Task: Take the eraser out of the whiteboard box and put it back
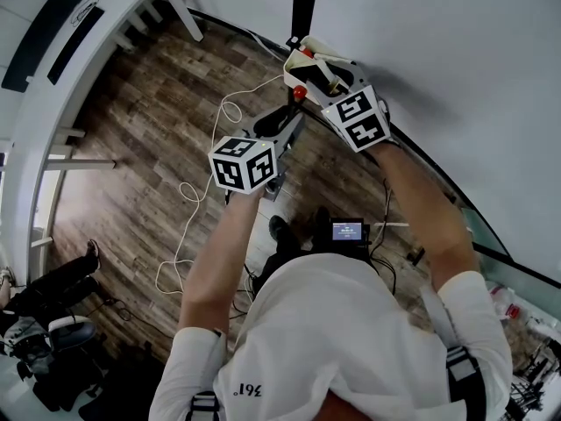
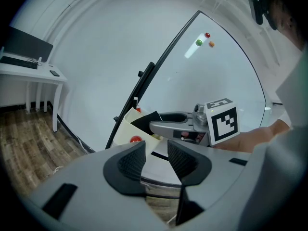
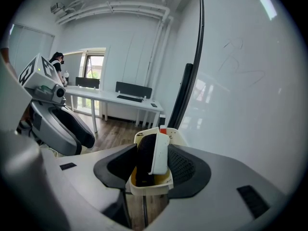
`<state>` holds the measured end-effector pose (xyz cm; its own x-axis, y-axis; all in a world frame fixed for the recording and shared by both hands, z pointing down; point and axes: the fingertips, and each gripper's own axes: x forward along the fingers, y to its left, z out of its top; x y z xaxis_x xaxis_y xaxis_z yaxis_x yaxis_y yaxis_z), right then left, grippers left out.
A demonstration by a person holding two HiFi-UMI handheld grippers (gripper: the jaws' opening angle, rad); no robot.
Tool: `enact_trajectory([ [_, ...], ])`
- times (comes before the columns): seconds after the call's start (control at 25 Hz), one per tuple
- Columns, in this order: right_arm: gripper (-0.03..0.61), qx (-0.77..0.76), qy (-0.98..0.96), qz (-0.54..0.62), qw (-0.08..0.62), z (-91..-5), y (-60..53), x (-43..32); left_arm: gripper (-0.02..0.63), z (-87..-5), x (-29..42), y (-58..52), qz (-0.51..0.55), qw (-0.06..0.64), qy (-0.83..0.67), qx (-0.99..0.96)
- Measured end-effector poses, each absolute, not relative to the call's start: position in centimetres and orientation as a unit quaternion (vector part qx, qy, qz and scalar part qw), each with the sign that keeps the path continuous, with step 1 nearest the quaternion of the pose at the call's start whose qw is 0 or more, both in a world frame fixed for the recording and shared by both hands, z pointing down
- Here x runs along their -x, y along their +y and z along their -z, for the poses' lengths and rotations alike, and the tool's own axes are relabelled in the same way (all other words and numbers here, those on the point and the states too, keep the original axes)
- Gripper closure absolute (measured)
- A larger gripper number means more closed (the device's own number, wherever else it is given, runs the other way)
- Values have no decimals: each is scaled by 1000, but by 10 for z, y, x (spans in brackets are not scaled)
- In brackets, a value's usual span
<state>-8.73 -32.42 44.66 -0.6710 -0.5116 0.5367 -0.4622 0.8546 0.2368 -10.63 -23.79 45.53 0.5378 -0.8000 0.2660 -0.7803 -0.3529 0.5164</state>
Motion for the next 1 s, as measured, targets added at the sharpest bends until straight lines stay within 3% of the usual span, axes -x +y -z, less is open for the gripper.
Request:
enact_trajectory([
  [1.0,376,-275,-912,37,302,-444,-305,67,465,-445,95,-221,20,295,-484,-824],
])
